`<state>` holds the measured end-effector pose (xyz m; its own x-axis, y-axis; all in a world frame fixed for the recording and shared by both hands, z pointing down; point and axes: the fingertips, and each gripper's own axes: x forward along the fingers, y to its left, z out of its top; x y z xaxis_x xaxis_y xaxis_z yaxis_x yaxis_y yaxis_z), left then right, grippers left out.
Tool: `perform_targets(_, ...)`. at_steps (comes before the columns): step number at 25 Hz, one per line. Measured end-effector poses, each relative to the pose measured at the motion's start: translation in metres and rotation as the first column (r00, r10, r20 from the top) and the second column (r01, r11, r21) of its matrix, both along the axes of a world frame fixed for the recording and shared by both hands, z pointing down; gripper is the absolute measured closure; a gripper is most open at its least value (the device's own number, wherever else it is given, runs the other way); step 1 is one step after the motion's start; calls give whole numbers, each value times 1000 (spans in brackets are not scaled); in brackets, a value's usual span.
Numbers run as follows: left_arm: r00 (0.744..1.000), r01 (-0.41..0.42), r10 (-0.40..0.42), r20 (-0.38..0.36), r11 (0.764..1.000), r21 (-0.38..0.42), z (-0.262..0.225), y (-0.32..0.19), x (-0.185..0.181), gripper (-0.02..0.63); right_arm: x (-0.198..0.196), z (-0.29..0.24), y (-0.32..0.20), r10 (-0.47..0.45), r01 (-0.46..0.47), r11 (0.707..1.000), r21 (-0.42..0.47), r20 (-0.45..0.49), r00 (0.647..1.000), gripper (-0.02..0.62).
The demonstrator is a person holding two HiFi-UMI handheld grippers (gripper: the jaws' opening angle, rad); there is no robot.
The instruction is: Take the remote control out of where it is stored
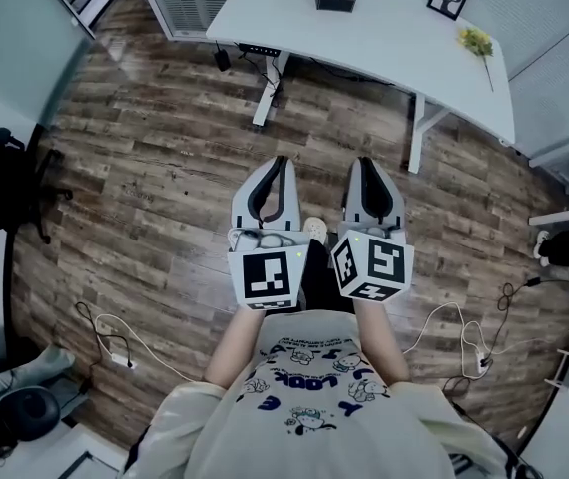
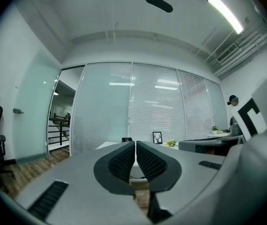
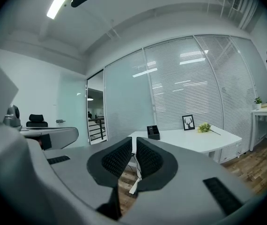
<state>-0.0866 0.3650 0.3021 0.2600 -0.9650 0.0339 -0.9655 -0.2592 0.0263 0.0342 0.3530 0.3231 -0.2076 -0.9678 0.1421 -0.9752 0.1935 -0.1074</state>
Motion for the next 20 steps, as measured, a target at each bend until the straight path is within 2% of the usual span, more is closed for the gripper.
perform_targets(9, 999, 44, -44, 13, 999, 12, -6, -97, 23, 583, 26, 3, -102, -28, 28, 1000, -4, 26, 999, 546)
perform_targets(13, 998, 47, -47, 38, 999, 11, -9, -136, 39, 583, 33, -5, -142, -58, 57, 998, 12, 28, 998, 546)
perform_targets(16, 998, 52, -53, 27, 998, 31, -15, -165, 52, 583, 42, -9, -172, -72, 71, 997, 21, 30, 997, 546)
perform_targets(20, 998, 55, -56, 41, 998, 19, -13, -196, 66, 583, 55, -12, -204, -84, 83, 996, 25, 28, 996, 546)
